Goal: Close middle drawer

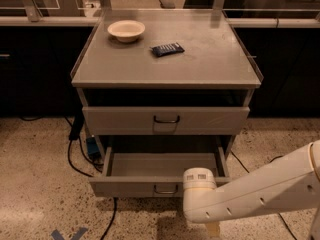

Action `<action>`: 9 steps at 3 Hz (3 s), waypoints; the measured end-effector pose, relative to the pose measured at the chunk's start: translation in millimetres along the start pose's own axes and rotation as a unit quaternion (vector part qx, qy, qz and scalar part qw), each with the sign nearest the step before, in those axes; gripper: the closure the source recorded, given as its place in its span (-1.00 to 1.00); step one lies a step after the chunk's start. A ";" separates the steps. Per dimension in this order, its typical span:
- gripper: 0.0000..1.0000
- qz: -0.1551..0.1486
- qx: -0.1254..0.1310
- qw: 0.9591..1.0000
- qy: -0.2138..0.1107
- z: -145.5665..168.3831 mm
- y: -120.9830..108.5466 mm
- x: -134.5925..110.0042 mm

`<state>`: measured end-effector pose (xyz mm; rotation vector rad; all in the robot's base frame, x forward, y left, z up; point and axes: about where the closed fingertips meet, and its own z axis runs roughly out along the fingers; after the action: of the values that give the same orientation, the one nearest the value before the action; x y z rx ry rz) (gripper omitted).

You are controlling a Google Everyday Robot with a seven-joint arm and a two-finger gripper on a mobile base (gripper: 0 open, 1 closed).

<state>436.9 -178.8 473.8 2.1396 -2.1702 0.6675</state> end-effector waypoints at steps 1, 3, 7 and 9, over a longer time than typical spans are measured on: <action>-1.00 -0.005 -0.029 1.000 -0.008 19.3 -12.0 -2.8; -1.00 -0.010 -0.076 0.997 -0.024 52.1 -11.5 -15.1; -1.00 0.017 -0.105 0.994 -0.003 40.4 40.6 3.8; -1.00 -0.013 -0.143 0.990 0.000 78.5 -10.0 -11.2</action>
Offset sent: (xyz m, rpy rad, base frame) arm 0.0340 0.0013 -0.0713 0.0757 0.2161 -0.0255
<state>469.0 -192.3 401.9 2.0137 -2.0846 0.3299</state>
